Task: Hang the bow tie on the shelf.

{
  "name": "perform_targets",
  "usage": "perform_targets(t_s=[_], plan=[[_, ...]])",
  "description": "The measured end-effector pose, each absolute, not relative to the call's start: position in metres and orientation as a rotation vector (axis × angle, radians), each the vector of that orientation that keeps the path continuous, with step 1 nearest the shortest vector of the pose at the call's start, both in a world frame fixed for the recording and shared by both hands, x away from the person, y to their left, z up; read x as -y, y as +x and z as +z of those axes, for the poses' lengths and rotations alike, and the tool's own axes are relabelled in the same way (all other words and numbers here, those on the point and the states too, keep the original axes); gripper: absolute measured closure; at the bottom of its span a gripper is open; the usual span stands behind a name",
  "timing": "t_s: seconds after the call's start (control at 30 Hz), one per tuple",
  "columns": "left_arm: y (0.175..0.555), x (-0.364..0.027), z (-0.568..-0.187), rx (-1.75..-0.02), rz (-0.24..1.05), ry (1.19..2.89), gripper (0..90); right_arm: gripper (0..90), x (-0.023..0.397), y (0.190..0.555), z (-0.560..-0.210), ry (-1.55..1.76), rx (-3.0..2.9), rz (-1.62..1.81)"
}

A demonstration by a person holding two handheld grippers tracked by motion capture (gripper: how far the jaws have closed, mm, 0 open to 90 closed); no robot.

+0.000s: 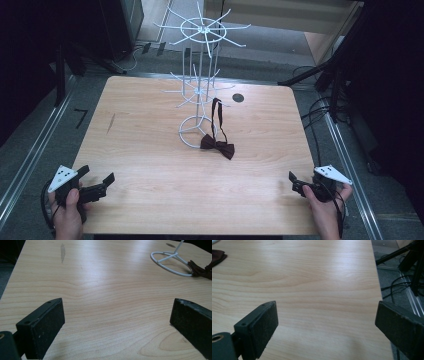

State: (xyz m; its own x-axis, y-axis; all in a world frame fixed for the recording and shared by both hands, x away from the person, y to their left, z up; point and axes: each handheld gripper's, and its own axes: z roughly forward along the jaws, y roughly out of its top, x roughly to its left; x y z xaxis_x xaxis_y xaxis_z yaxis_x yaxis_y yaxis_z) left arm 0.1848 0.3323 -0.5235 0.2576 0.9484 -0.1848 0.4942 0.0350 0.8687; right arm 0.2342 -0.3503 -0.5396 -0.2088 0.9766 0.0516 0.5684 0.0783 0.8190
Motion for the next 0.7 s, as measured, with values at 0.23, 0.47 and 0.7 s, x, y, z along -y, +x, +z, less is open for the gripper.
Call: perform_targets(t_s=[0.23, 0.47, 0.7], plan=[[0.185, -0.332, -0.524, -1.373, 0.616, 1.597, 0.2, 4.9, 0.372, 0.221, -0.546, 1.567, -1.787, 1.009], [0.184, -0.332, -0.523, -1.373, 0.616, 1.596, 0.2, 4.9, 0.387, 0.210, -0.551, 1.581, -1.769, 0.994], [0.184, -0.332, -0.523, -1.373, 0.616, 1.598, 0.2, 5.0, 0.403, 0.196, -0.553, 1.596, -1.731, 1.003]])
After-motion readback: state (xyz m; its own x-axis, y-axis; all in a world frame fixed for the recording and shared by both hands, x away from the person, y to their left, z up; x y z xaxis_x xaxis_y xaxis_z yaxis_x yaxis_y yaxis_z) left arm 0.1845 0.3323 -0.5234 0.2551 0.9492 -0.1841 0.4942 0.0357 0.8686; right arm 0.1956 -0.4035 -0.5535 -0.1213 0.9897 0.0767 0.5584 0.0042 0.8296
